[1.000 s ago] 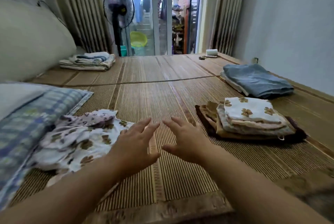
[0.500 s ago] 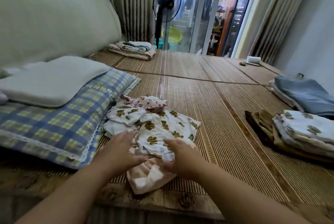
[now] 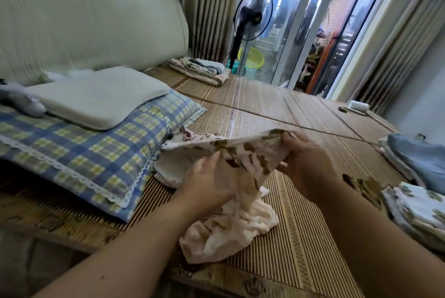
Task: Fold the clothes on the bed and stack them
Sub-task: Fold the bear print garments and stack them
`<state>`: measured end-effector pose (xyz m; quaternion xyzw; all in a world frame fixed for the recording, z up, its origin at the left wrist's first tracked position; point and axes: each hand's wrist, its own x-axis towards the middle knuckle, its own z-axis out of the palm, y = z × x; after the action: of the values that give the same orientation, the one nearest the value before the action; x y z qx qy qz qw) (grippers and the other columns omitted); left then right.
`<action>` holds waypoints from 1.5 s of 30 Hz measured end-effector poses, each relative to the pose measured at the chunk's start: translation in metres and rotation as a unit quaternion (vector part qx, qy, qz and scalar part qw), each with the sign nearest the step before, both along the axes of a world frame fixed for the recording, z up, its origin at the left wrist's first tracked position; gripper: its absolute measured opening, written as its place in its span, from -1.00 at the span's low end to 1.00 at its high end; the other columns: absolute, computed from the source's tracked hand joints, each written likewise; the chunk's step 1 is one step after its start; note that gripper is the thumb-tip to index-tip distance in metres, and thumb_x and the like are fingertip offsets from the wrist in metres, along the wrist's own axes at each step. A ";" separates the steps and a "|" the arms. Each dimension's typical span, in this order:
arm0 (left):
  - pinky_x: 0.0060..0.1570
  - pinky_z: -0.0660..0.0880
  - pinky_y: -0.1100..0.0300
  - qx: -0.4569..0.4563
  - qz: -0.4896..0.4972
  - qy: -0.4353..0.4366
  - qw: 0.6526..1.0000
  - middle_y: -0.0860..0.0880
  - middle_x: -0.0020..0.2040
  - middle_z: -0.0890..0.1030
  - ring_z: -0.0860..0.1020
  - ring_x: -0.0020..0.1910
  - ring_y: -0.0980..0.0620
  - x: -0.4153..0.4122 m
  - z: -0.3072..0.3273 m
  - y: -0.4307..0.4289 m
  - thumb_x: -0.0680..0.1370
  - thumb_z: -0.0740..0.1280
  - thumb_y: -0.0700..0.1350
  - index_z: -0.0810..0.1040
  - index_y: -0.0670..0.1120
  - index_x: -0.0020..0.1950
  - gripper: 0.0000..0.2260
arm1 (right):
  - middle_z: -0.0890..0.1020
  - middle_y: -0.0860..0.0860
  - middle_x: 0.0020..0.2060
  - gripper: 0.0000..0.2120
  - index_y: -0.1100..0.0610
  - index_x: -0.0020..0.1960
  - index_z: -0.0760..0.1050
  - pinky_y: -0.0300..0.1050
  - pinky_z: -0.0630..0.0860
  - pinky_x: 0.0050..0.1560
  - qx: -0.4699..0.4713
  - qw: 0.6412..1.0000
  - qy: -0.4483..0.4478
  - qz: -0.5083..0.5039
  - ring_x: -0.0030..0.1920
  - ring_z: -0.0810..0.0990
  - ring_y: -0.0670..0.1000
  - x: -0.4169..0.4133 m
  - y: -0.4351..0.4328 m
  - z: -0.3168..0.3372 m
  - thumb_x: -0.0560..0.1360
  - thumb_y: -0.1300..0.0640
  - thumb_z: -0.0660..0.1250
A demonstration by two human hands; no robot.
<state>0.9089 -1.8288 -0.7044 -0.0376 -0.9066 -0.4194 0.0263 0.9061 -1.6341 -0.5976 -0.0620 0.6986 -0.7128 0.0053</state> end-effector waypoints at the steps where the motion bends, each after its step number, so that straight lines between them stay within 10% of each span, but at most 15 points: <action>1: 0.43 0.20 -0.07 0.020 0.021 0.012 1.000 -0.02 0.55 0.02 0.09 0.50 -0.08 -0.003 0.005 0.002 0.25 0.31 0.39 -0.08 0.20 0.54 -0.03 | 0.67 0.11 -0.15 -0.77 0.19 0.03 0.54 0.11 0.58 -0.01 -0.024 1.000 0.006 0.000 -0.11 0.66 0.10 0.001 0.008 0.016 0.62 0.13 0.13; 5: 0.38 0.13 -0.16 -0.050 0.119 0.053 0.990 -0.04 0.55 -0.04 0.00 0.49 -0.17 -0.016 0.018 0.013 0.40 0.32 0.31 -0.05 0.17 0.53 -0.17 | 0.69 0.09 -0.15 -0.74 0.16 0.03 0.53 0.09 0.64 -0.08 -0.097 0.995 0.022 0.002 -0.09 0.69 0.09 0.017 0.046 0.067 0.62 0.08 0.09; 9: 0.19 0.37 -0.10 -0.119 0.135 0.071 0.981 0.01 0.24 0.49 0.37 0.26 -0.15 -0.024 0.021 0.028 0.47 0.29 0.13 0.58 0.15 0.08 -0.77 | 0.66 0.06 -0.16 -0.75 0.12 0.01 0.49 0.08 0.62 -0.04 -0.124 0.990 0.040 -0.061 -0.12 0.67 0.07 0.032 0.091 0.097 0.63 0.07 0.06; 14: -0.20 0.43 0.10 -0.030 0.065 0.057 0.996 0.02 -0.19 0.58 0.53 -0.16 -0.02 -0.030 0.021 0.038 0.50 0.29 0.02 0.50 0.05 -0.19 -0.90 | 0.69 0.08 -0.04 -0.70 0.20 0.14 0.49 0.04 0.55 0.00 -0.171 0.967 0.025 -0.188 -0.09 0.70 0.04 0.043 0.161 0.110 0.65 0.07 0.06; 20: -0.23 0.42 0.27 -0.092 -0.106 0.012 0.990 0.13 -0.06 0.62 0.53 -0.14 0.21 -0.016 0.003 0.075 0.44 0.38 0.05 0.56 0.15 -0.15 -0.97 | 0.61 0.16 0.03 -0.70 0.25 0.26 0.45 0.05 0.51 -0.01 0.091 0.958 -0.059 -0.267 0.02 0.59 0.16 0.044 0.190 0.045 0.62 0.14 0.15; 24: -0.03 0.41 0.24 -0.135 -0.151 -0.021 0.979 0.09 0.22 0.57 0.53 0.12 0.09 -0.010 -0.006 0.089 0.45 0.36 0.10 0.56 0.15 0.19 -0.68 | 0.50 0.03 0.23 -0.69 0.12 0.31 0.41 -0.16 0.35 0.23 0.470 0.839 -0.117 -0.249 0.23 0.46 0.01 0.042 0.174 -0.039 0.59 0.12 0.18; 28: 0.12 0.43 0.19 -0.159 -0.169 -0.025 0.972 0.10 0.30 0.53 0.48 0.24 0.08 -0.008 -0.013 0.088 0.43 0.35 0.14 0.52 0.17 0.26 -0.61 | 0.57 -0.04 -0.06 -0.84 0.01 0.07 0.51 -0.11 0.51 -0.04 0.500 0.825 -0.183 -0.187 -0.11 0.50 -0.09 0.044 0.139 -0.110 0.50 0.07 0.27; 35: 0.15 0.41 0.20 -0.162 -0.174 -0.014 0.971 0.11 0.33 0.50 0.45 0.28 0.10 -0.013 -0.016 0.080 0.44 0.38 0.13 0.49 0.17 0.29 -0.58 | 0.28 0.03 0.41 -0.36 -0.12 0.48 0.15 0.23 0.23 0.34 0.676 0.722 -0.113 -0.094 0.43 0.20 0.13 -0.001 0.095 -0.152 0.47 -0.26 0.22; 39: 0.12 0.41 0.19 -0.155 -0.176 -0.004 0.972 0.11 0.32 0.49 0.46 0.26 0.10 -0.013 -0.016 0.080 0.44 0.37 0.14 0.47 0.18 0.31 -0.57 | 0.50 -0.01 0.17 -0.66 -0.07 0.31 0.41 0.08 0.39 0.19 0.737 0.655 -0.126 -0.108 0.21 0.44 0.07 -0.012 0.112 -0.143 0.56 -0.03 0.13; 45: 0.31 0.35 0.06 -0.124 -0.170 0.021 0.977 0.12 0.44 0.31 0.31 0.39 0.02 -0.012 -0.008 0.101 0.38 0.33 0.13 0.24 0.25 0.45 -0.36 | 0.59 0.02 -0.25 -0.87 0.04 -0.18 0.49 -0.01 0.55 -0.12 0.531 0.842 -0.039 -0.082 -0.16 0.57 0.08 0.004 0.133 -0.074 0.54 0.17 0.24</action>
<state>0.8966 -1.7278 -0.7126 -0.2028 -0.9313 -0.3009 -0.0310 0.9104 -1.5007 -0.6716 0.0359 0.9720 -0.2323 0.0063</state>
